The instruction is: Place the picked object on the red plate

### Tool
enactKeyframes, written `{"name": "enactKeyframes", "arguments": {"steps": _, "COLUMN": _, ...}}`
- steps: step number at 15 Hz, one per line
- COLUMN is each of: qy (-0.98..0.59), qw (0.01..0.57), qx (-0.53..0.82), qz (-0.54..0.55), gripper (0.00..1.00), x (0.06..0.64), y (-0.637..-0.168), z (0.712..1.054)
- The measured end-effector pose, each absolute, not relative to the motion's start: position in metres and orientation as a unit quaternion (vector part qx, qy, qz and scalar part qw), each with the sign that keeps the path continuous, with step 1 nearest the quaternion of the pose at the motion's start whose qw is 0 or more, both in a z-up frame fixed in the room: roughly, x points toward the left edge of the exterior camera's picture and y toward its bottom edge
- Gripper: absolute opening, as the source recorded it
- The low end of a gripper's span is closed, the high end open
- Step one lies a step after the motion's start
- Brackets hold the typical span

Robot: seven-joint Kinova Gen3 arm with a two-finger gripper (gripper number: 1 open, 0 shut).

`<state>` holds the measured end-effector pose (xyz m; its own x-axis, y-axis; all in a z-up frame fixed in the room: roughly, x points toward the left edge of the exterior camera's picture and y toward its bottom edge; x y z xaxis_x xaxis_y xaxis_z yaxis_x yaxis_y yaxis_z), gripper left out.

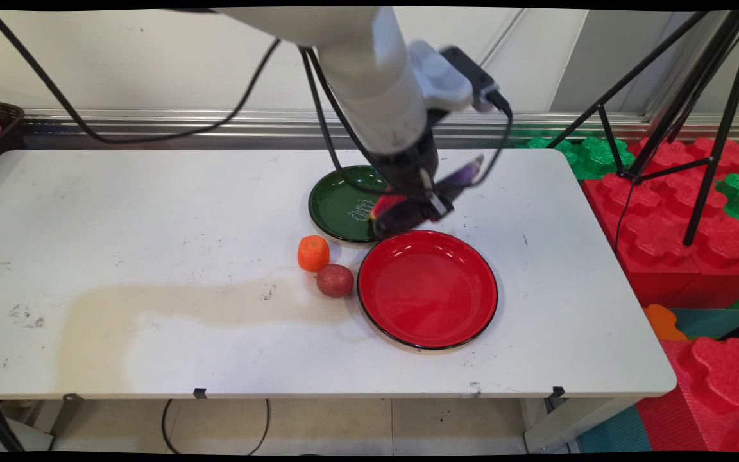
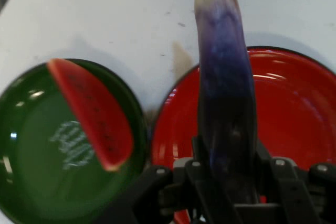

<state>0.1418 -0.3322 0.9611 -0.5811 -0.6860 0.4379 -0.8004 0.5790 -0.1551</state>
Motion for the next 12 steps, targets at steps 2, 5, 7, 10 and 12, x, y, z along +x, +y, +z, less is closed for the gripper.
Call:
{"name": "enactKeyframes", "arguments": {"steps": 2, "qy": -0.874, "qw": 0.164, "qx": 0.428, "qz": 0.161, "gripper": 0.0, "x": 0.132, "y": -0.326, "z": 0.954}}
{"name": "enactKeyframes", "arguments": {"steps": 5, "qy": -0.877, "qw": 0.156, "qx": 0.432, "qz": 0.144, "gripper": 0.0, "x": 0.119, "y": -0.317, "z": 0.939}}
{"name": "enactKeyframes", "arguments": {"steps": 7, "qy": -0.878, "qw": 0.151, "qx": 0.434, "qz": 0.132, "gripper": 0.0, "x": 0.111, "y": -0.312, "z": 0.926}}
{"name": "enactKeyframes", "arguments": {"steps": 10, "qy": -0.88, "qw": 0.144, "qx": 0.436, "qz": 0.119, "gripper": 0.0, "x": 0.102, "y": -0.308, "z": 0.904}}
{"name": "enactKeyframes", "arguments": {"steps": 12, "qy": -0.882, "qw": 0.14, "qx": 0.437, "qz": 0.112, "gripper": 0.0, "x": 0.097, "y": -0.307, "z": 0.889}}
